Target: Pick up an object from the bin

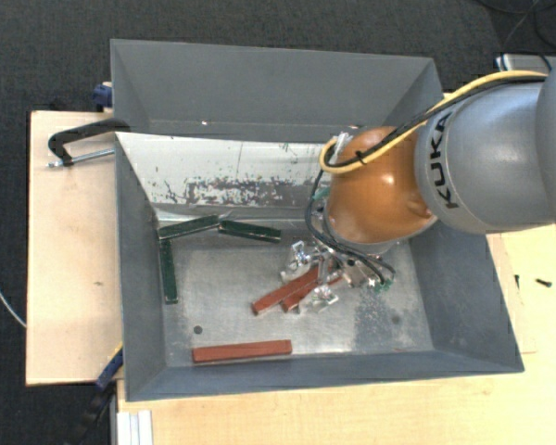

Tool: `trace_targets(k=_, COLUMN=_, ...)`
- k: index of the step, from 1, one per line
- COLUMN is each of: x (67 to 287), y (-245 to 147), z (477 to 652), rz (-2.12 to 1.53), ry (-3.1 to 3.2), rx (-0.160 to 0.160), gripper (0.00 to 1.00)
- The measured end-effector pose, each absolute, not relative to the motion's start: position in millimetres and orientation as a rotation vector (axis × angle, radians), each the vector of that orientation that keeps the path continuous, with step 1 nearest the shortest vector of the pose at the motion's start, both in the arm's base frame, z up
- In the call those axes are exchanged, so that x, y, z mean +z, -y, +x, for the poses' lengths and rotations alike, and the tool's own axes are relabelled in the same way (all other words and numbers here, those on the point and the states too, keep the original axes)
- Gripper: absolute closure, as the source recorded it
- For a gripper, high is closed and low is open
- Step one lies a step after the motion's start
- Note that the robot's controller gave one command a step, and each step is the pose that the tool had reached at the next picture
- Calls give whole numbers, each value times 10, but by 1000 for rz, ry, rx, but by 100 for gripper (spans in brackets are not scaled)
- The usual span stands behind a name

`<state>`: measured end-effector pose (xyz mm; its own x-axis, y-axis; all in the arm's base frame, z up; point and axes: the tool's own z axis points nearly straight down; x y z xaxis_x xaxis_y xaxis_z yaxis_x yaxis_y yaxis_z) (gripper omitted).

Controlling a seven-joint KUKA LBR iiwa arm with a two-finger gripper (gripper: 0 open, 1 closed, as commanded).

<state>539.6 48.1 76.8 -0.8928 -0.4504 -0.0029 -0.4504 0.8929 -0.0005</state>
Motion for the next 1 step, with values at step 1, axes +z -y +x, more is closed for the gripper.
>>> trace_targets(k=1, x=791, y=-420, z=5418, rz=-918, ry=-2998, rx=6, gripper=100)
